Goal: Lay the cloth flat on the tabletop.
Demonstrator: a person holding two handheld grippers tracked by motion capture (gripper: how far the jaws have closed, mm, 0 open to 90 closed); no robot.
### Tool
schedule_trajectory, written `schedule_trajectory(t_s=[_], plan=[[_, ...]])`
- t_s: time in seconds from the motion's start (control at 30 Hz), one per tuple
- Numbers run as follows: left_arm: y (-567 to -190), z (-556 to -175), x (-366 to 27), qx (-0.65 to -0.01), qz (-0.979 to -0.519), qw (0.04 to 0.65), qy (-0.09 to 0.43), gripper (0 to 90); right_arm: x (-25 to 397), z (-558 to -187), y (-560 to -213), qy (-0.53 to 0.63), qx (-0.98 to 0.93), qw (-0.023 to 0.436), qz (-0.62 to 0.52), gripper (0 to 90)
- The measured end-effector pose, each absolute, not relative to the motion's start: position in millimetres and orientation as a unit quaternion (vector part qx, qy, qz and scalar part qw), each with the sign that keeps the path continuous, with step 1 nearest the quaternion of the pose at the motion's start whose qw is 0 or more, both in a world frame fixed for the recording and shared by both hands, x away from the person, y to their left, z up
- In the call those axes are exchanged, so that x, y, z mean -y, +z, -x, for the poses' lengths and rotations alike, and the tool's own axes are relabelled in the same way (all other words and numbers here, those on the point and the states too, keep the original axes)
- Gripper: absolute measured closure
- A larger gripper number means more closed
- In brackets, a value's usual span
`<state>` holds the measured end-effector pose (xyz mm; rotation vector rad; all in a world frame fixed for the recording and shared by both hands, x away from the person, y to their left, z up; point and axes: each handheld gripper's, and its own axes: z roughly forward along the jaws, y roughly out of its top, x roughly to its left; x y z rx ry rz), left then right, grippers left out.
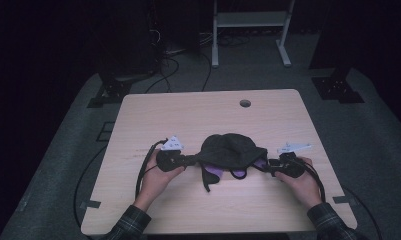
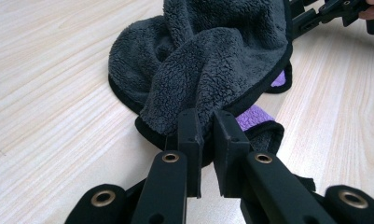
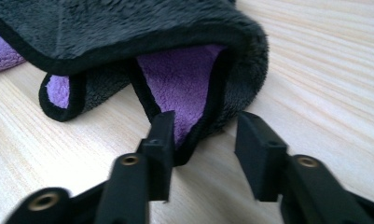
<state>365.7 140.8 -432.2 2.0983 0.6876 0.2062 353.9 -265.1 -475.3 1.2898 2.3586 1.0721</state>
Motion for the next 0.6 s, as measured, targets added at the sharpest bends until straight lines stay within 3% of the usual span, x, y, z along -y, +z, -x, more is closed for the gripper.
schedule_trajectory(t_s=[0.2,0.6], plan=[[-429,-367,-150,-0.289,-0.84,0.451,0.087,82.1,269,-354,-475,0.371,-0.806,0.114,-0.447,84.2],[-419,-370,-170,-0.312,-0.819,0.473,0.097,82.6,283,-359,-454,0.382,-0.794,0.158,-0.445,86.0]])
